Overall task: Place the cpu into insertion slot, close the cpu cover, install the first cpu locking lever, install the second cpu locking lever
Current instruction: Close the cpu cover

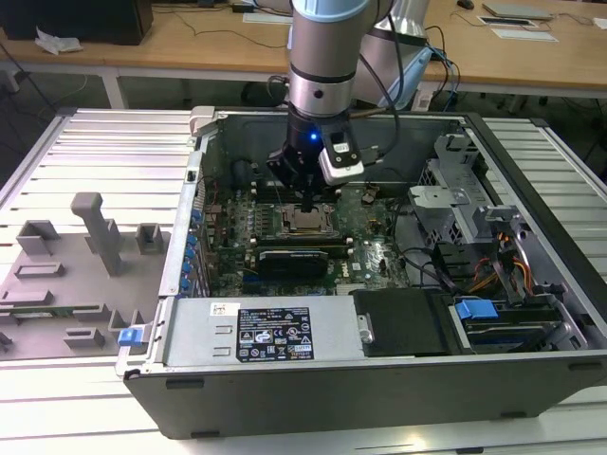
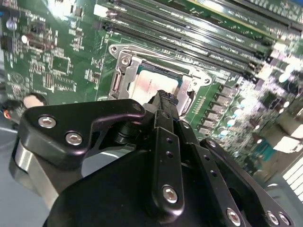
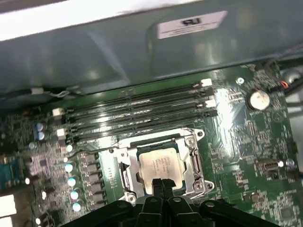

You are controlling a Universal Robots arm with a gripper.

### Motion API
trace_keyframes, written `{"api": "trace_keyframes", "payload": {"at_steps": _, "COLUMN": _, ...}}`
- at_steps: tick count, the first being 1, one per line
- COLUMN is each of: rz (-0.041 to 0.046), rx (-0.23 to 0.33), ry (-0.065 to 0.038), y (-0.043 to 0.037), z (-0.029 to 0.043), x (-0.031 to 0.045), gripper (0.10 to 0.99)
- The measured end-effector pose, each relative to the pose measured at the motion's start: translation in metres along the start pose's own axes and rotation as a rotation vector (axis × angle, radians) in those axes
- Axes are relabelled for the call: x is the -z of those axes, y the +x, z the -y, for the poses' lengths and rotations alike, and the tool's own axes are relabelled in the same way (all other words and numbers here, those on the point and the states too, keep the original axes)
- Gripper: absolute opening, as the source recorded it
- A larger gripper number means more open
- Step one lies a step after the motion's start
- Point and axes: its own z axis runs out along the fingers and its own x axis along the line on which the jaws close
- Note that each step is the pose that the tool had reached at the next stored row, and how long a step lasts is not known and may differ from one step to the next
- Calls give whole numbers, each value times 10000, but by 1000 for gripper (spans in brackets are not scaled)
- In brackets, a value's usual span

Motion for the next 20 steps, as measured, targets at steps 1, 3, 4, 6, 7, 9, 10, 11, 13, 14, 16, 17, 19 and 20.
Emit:
{"api": "trace_keyframes", "payload": {"at_steps": 1, "rz": -3, "rx": 179, "ry": 2, "y": 0, "z": 0, "x": 0, "gripper": 106}}
{"api": "trace_keyframes", "payload": {"at_steps": 3, "rz": -7, "rx": 610, "ry": 6, "y": 0, "z": 0, "x": -1, "gripper": 106}}
{"api": "trace_keyframes", "payload": {"at_steps": 4, "rz": -4, "rx": 883, "ry": 7, "y": -1, "z": 0, "x": -2, "gripper": 106}}
{"api": "trace_keyframes", "payload": {"at_steps": 6, "rz": 27, "rx": 1538, "ry": 7, "y": -1, "z": 0, "x": -9, "gripper": 106}}
{"api": "trace_keyframes", "payload": {"at_steps": 7, "rz": 29, "rx": 1785, "ry": 10, "y": 0, "z": 0, "x": -11, "gripper": 106}}
{"api": "trace_keyframes", "payload": {"at_steps": 9, "rz": 54, "rx": 2010, "ry": 12, "y": 0, "z": 1, "x": -13, "gripper": 106}}
{"api": "trace_keyframes", "payload": {"at_steps": 10, "rz": 113, "rx": 2109, "ry": 6, "y": 1, "z": 2, "x": -20, "gripper": 106}}
{"api": "trace_keyframes", "payload": {"at_steps": 11, "rz": 140, "rx": 2173, "ry": 3, "y": 2, "z": 4, "x": -27, "gripper": 106}}
{"api": "trace_keyframes", "payload": {"at_steps": 13, "rz": 156, "rx": 2306, "ry": 2, "y": 7, "z": 8, "x": -43, "gripper": 106}}
{"api": "trace_keyframes", "payload": {"at_steps": 14, "rz": 156, "rx": 2365, "ry": 3, "y": 14, "z": 11, "x": -49, "gripper": 106}}
{"api": "trace_keyframes", "payload": {"at_steps": 16, "rz": 155, "rx": 2476, "ry": 1, "y": 61, "z": 20, "x": -67, "gripper": 106}}
{"api": "trace_keyframes", "payload": {"at_steps": 17, "rz": 154, "rx": 2502, "ry": 0, "y": 74, "z": 23, "x": -73, "gripper": 106}}
{"api": "trace_keyframes", "payload": {"at_steps": 19, "rz": 153, "rx": 2577, "ry": 0, "y": 107, "z": 33, "x": -94, "gripper": 106}}
{"api": "trace_keyframes", "payload": {"at_steps": 20, "rz": 152, "rx": 2613, "ry": 1, "y": 122, "z": 38, "x": -108, "gripper": 106}}
